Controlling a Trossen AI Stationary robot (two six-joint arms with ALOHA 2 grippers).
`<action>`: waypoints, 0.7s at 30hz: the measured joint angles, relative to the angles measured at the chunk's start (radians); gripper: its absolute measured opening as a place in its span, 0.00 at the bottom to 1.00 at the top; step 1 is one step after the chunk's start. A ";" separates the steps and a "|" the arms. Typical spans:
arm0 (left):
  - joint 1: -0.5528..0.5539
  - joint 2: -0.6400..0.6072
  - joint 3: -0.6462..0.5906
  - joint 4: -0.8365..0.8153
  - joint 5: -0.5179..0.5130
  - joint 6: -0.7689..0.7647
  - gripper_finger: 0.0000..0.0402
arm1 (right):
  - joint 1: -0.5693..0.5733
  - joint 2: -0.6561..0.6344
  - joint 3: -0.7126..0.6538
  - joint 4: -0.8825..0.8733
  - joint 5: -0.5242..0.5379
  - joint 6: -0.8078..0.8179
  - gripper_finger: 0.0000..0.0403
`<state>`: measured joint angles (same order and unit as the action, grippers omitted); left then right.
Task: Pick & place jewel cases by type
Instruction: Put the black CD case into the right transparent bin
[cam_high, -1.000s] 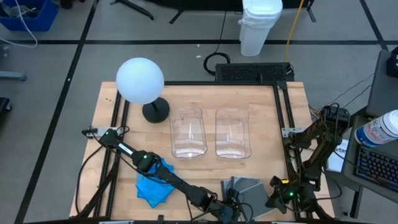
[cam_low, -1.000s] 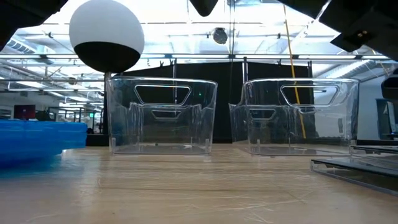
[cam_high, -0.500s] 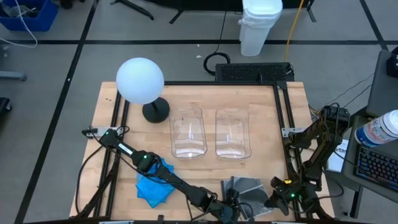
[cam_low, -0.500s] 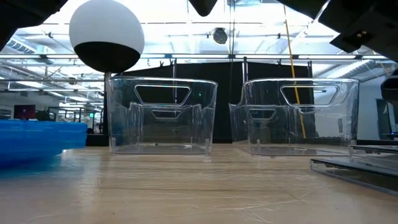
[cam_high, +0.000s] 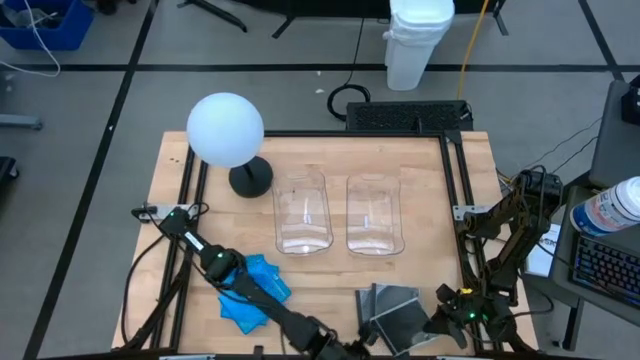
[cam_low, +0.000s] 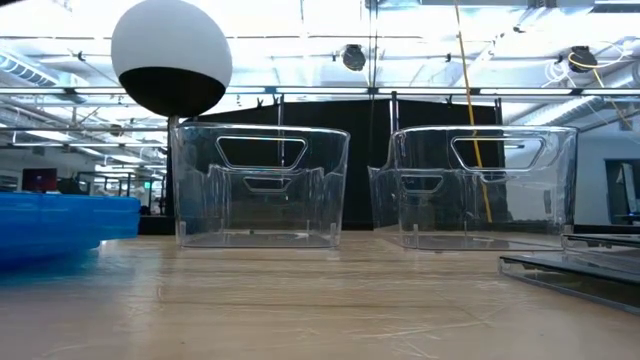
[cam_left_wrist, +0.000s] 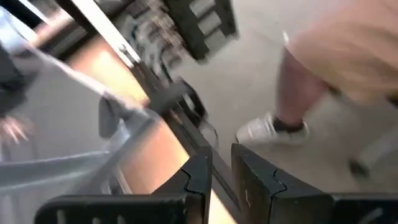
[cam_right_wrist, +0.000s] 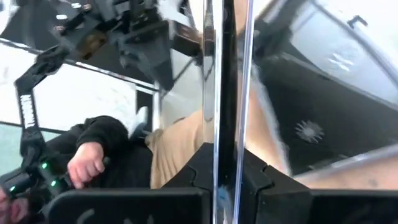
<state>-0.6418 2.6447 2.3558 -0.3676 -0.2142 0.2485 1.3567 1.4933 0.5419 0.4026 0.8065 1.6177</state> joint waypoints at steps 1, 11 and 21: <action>-0.008 -0.016 0.000 -0.045 0.000 -0.011 0.17 | 0.000 0.000 0.000 0.020 0.009 -0.022 0.06; -0.056 -0.084 0.000 -0.391 -0.007 -0.118 0.17 | -0.052 -0.023 0.000 0.175 0.060 -0.405 0.04; -0.061 -0.084 -0.010 -0.389 -0.047 -0.136 0.06 | -0.163 -0.235 0.000 0.324 0.086 -0.954 0.05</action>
<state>-0.7029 2.5608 2.3463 -0.7563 -0.2610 0.1124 1.1938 1.2580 0.5423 0.7269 0.8930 0.6637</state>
